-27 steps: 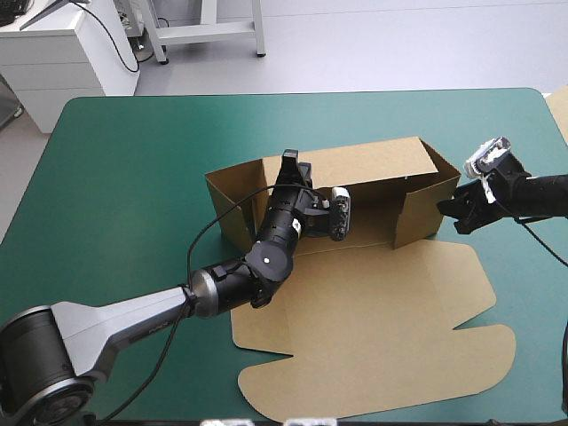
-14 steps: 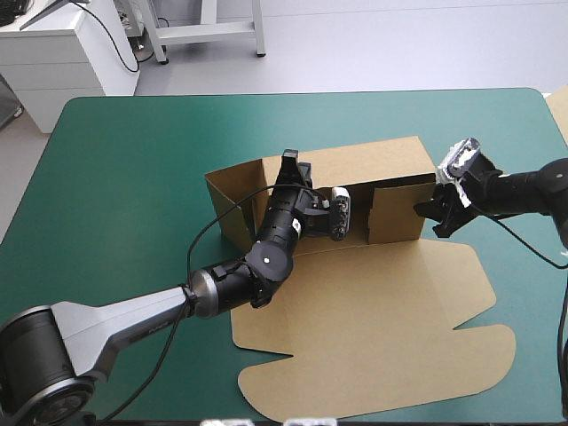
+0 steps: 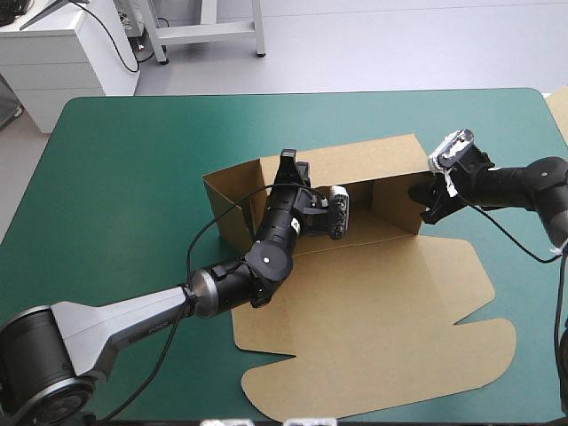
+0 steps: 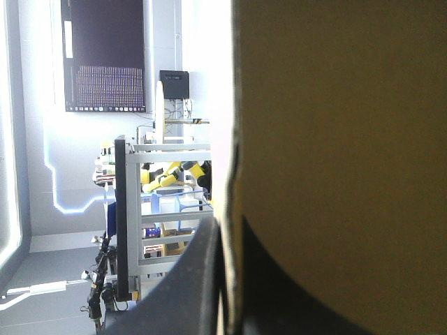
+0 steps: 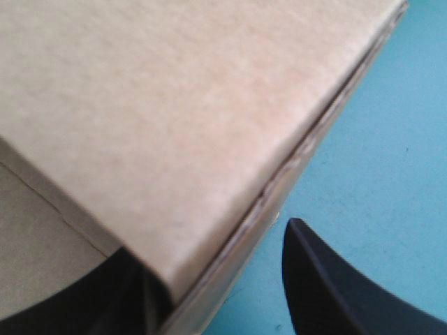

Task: Fold the box

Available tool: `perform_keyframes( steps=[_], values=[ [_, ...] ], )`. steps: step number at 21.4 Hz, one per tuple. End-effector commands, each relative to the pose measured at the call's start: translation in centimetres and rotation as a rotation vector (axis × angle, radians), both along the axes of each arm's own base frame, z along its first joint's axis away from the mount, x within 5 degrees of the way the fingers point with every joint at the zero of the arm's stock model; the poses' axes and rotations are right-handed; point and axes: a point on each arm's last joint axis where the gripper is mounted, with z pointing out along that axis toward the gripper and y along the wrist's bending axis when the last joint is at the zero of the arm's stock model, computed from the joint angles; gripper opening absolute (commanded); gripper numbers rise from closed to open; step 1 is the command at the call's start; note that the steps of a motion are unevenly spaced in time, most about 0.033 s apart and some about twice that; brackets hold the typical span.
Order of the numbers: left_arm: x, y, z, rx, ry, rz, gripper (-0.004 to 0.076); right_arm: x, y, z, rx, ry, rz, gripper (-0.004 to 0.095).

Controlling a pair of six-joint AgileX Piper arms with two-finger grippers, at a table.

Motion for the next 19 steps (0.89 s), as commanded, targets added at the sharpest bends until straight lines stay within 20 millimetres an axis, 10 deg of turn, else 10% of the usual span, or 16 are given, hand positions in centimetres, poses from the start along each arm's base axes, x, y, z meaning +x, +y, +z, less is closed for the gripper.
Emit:
perform_keyframes(
  steps=[1, 4, 10, 19],
  values=[
    [-0.5, 0.2, 2.5, -0.032, -0.077, -0.025, -0.0008, 0.6, 0.3, 0.8, 0.084, -0.018, -0.028, 0.0461],
    [-0.5, 0.2, 2.5, -0.032, -0.077, -0.025, -0.0008, 1.2, 0.3, -0.6, 0.100, 0.031, -0.018, 0.0438],
    [-0.5, 0.2, 2.5, -0.032, -0.077, -0.025, -0.0008, 1.2, 0.4, -1.1, 0.122, 0.089, -0.025, -0.0023],
    [-0.3, 0.6, 2.7, -0.076, -0.085, 0.032, -0.0007, 0.3, 3.9, -2.1, 0.060, 0.256, -0.027, 0.0001]
  ],
)
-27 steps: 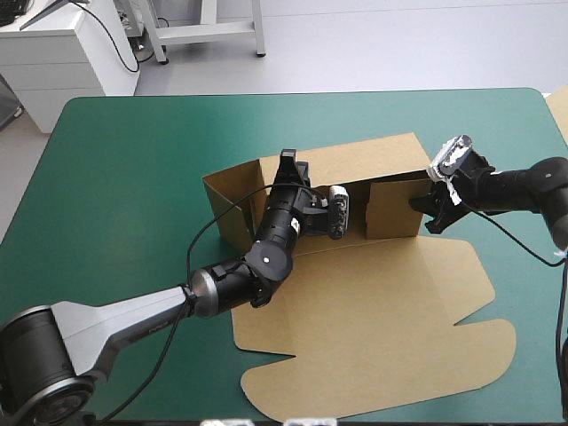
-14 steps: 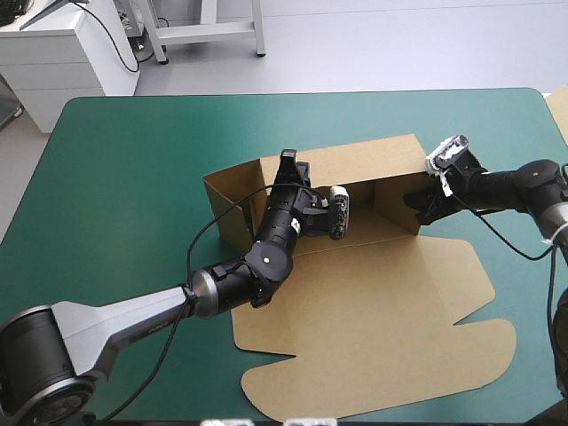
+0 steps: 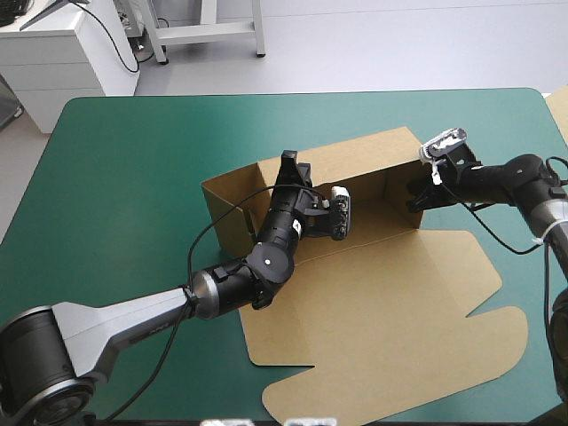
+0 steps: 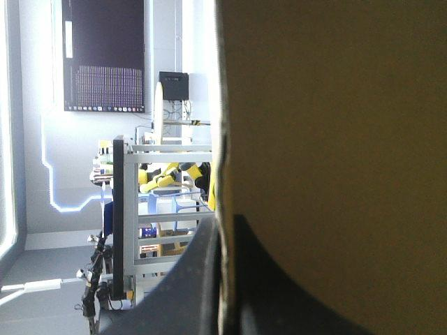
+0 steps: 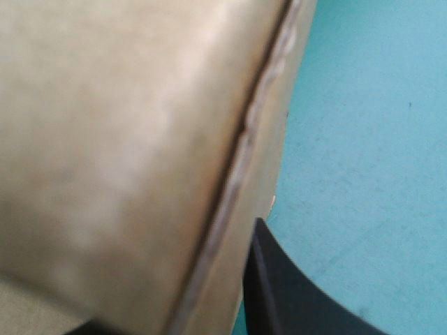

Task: Fold the box

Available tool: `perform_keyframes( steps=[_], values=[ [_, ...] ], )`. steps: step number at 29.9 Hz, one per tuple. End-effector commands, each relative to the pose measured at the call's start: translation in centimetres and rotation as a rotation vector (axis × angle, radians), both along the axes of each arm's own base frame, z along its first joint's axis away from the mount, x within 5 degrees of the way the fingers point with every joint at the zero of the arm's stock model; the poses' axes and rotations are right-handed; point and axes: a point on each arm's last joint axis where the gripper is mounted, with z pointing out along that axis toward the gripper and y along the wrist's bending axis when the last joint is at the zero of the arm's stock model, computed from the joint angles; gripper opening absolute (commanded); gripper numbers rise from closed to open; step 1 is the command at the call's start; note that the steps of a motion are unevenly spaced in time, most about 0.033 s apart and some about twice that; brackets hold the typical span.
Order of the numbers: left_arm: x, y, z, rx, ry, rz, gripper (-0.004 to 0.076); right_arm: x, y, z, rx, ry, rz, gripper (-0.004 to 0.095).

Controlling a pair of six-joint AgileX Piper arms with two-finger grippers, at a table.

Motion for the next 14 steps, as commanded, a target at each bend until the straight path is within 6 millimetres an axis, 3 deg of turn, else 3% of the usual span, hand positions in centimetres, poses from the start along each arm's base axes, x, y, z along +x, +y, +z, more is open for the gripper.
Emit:
perform_keyframes(
  steps=[1, 5, 12, 14],
  values=[
    [-0.1, 0.9, 2.7, -0.061, -0.091, 0.044, -0.0006, -1.5, 2.5, 0.4, 0.021, 0.106, 0.107, 0.0001],
    [0.1, 1.2, 2.9, -0.086, -0.104, 0.092, 0.0041, -1.7, 3.5, 1.1, 0.033, 0.089, 0.072, 0.0002],
    [0.0, 1.0, 2.8, -0.086, -0.094, 0.068, 0.0331, -2.3, 3.1, 2.0, 0.002, 0.101, -0.008, 0.0001],
    [-0.1, 0.9, 2.8, -0.086, -0.093, 0.064, 0.0374, -2.4, 2.8, 1.7, -0.023, 0.129, -0.036, 0.0001]
  ],
)
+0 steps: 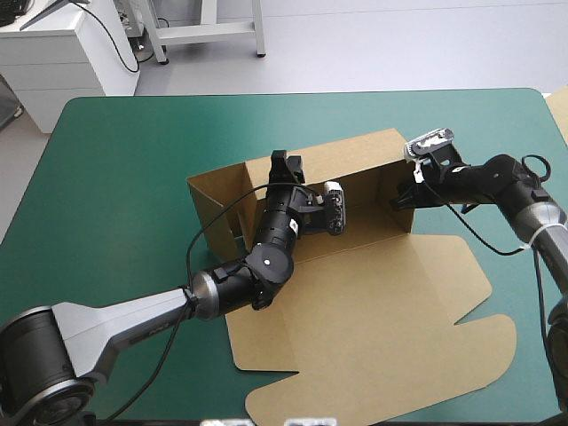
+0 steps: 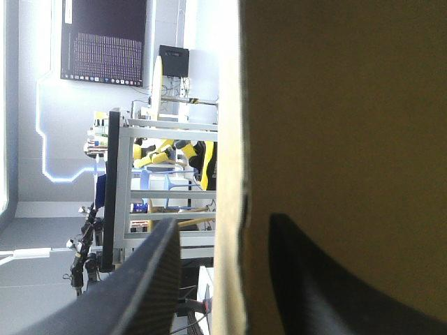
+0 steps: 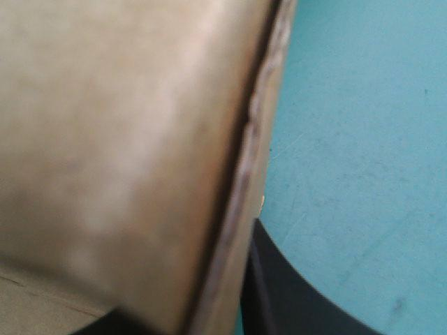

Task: Fold the box

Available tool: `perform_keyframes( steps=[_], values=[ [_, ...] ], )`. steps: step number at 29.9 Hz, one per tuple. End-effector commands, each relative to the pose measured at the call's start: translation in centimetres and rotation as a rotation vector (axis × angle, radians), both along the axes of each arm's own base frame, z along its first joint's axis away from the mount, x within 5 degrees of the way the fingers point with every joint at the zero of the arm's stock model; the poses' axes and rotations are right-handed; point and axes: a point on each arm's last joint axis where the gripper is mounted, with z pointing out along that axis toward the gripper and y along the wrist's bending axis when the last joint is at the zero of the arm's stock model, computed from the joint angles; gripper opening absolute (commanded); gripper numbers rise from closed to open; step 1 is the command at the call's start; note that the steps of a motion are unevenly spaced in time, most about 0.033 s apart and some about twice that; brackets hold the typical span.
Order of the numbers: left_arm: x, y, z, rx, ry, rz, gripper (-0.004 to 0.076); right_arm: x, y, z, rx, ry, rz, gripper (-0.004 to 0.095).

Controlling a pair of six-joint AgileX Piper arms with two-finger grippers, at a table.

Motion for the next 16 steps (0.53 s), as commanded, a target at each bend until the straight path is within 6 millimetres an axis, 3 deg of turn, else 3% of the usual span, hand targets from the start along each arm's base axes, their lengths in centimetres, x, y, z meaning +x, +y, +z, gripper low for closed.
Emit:
perform_keyframes(
  steps=[1, 8, 16],
  values=[
    [-0.2, 0.4, 2.9, -0.029, -0.105, -0.007, 0.0377, -1.6, 0.3, 0.6, -0.012, 0.107, 0.035, 0.0001],
    [-1.5, -0.6, 3.0, -0.034, -0.108, -0.046, 0.0368, -1.2, 0.0, 0.6, 0.010, 0.106, -0.063, 0.0001],
    [-4.6, -2.2, 4.1, -0.059, -0.125, -0.136, 0.0368, -1.1, -0.1, 0.7, 0.026, 0.112, -0.103, 0.0001]
  ],
)
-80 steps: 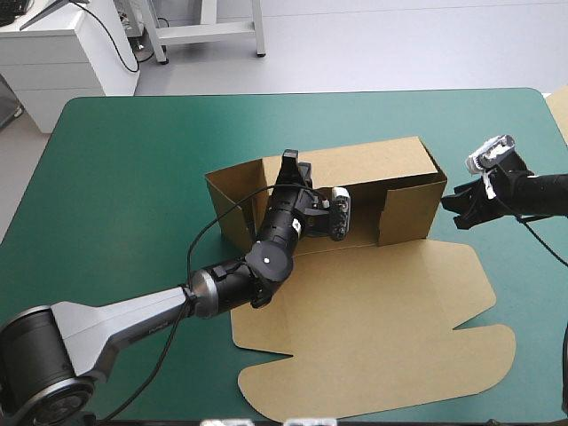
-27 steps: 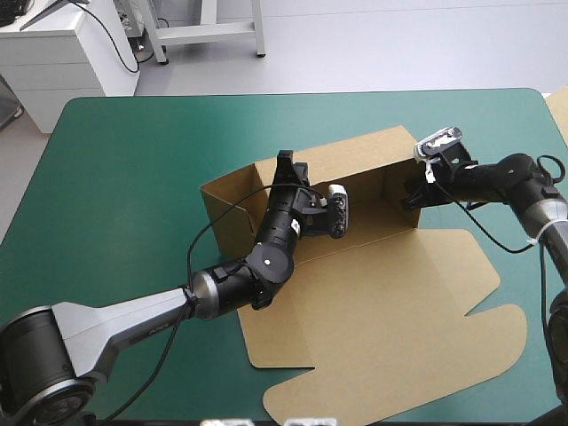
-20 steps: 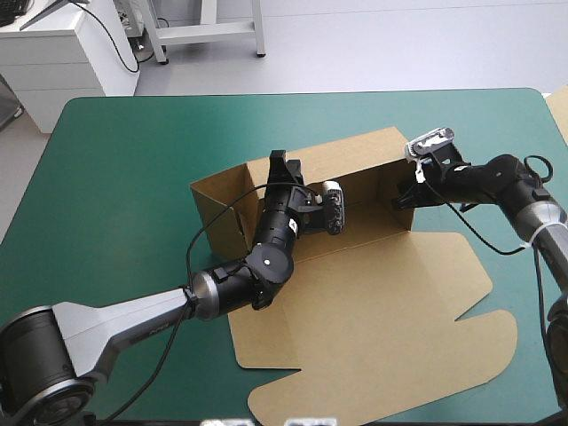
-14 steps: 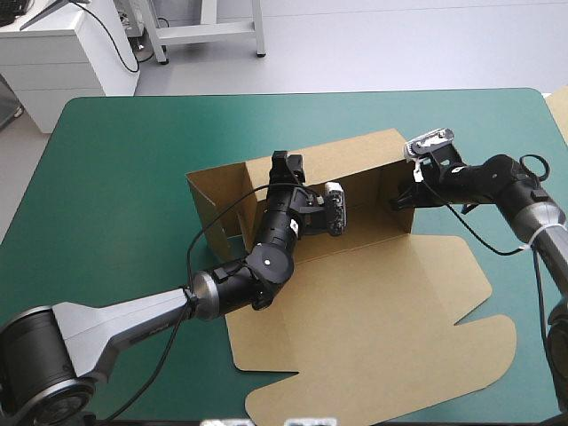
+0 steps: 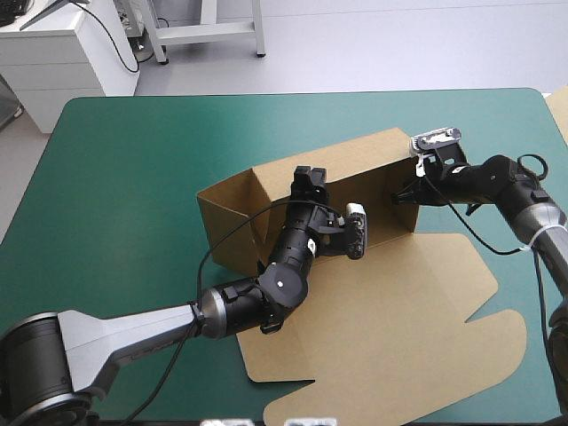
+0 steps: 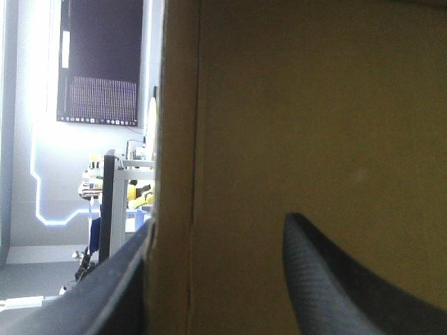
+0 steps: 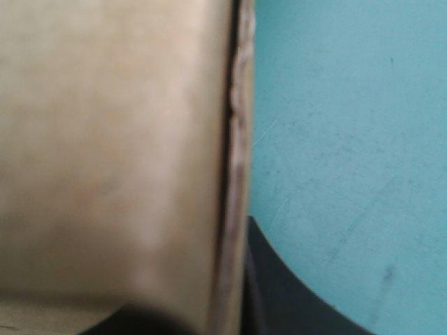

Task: Fold the box

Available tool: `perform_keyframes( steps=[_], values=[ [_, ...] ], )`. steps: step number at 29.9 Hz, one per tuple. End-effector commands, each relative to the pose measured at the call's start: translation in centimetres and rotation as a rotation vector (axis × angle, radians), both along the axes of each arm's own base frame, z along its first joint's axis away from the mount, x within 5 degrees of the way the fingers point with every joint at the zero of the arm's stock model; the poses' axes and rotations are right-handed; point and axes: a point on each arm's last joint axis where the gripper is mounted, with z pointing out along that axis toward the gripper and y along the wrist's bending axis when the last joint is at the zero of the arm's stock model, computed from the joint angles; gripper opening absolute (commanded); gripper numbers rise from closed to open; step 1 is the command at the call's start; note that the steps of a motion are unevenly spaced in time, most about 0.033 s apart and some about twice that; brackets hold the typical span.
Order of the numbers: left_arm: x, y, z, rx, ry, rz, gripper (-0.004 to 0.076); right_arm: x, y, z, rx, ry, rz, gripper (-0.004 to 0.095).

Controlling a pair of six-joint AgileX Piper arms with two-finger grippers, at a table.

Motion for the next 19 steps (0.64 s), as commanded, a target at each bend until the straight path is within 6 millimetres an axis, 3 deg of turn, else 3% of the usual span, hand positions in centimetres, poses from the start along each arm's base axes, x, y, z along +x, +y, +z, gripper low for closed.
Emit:
perform_keyframes(
  steps=[1, 5, 8, 12, 19],
  values=[
    [-1.7, 0.4, 4.4, -0.072, -0.130, -0.028, 0.0368, -1.1, 0.1, 0.5, 0.004, 0.070, 0.035, 0.0001],
    [-2.9, 0.7, 5.8, -0.111, -0.148, -0.051, 0.0360, -1.1, 0.2, 0.5, 0.017, 0.082, 0.019, 0.0001],
    [-3.4, 1.3, 6.9, -0.138, -0.171, -0.033, 0.0279, -1.3, 0.2, 0.4, 0.023, 0.097, 0.021, 0.0001],
    [-3.8, 2.9, 8.9, -0.192, -0.205, 0.005, -0.0007, -1.4, 0.2, 0.6, 0.028, 0.097, 0.016, 0.0001],
    [-5.2, 6.7, 13.3, -0.329, -0.251, 0.032, 0.0003, -2.5, 0.2, 2.4, 0.056, 0.070, -0.010, 0.0001]
  ],
)
